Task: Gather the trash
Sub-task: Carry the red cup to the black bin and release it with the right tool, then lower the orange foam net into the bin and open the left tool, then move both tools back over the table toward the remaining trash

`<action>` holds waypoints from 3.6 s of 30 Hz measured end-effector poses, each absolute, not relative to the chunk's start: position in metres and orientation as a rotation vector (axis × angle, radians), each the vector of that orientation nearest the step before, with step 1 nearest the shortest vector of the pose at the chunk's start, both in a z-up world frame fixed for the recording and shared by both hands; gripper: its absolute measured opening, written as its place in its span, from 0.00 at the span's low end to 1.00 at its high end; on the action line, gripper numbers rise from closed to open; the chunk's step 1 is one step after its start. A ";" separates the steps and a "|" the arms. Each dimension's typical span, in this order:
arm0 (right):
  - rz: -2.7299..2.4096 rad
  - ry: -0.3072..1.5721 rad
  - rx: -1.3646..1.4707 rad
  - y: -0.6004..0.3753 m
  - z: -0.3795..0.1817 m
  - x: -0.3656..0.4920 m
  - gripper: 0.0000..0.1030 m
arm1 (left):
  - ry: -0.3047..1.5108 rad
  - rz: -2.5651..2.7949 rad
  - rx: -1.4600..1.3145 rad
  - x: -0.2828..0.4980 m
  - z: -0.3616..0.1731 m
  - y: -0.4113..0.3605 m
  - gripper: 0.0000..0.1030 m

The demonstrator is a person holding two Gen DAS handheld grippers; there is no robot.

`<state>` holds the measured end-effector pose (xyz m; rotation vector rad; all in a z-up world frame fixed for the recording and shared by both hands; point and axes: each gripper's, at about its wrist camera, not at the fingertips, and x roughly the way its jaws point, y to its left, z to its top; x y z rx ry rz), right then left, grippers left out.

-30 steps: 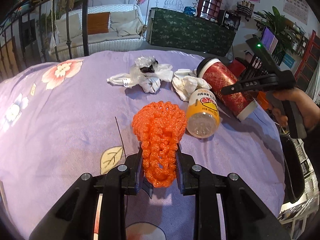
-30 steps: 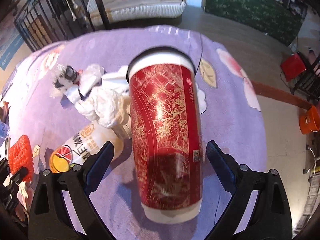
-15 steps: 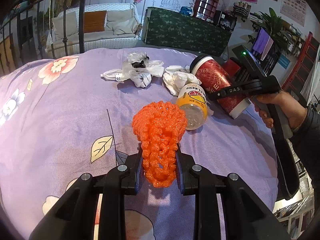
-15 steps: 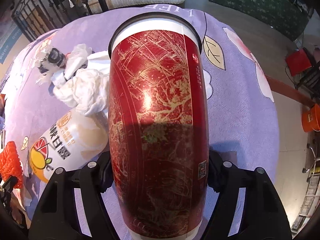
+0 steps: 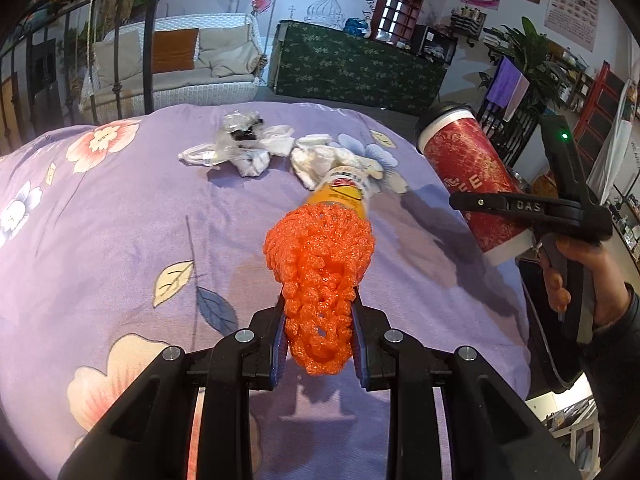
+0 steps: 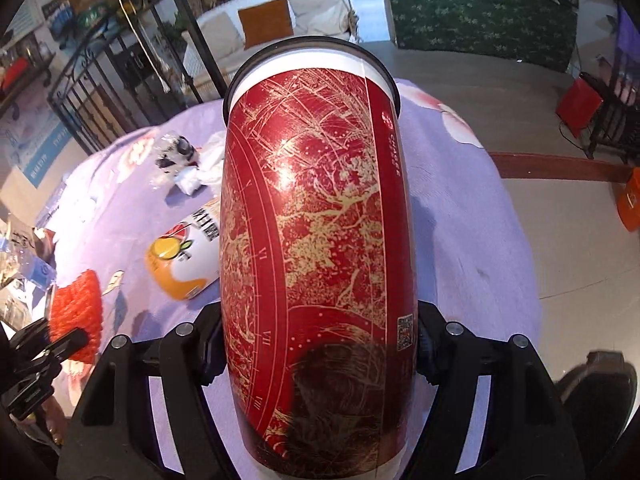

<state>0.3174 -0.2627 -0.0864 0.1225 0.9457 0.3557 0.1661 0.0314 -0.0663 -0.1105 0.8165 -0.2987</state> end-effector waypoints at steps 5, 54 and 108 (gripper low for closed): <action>0.313 0.869 0.182 -0.278 -0.078 0.274 0.69 | 0.813 -0.362 -0.095 0.158 -0.064 0.007 0.25; -0.333 1.036 0.538 -0.495 -0.169 0.108 0.74 | 0.851 -0.903 0.184 0.129 -0.075 -0.227 0.25; -0.479 0.637 0.494 -0.506 -0.075 0.039 0.93 | 0.866 -1.010 0.264 0.107 -0.081 -0.288 0.87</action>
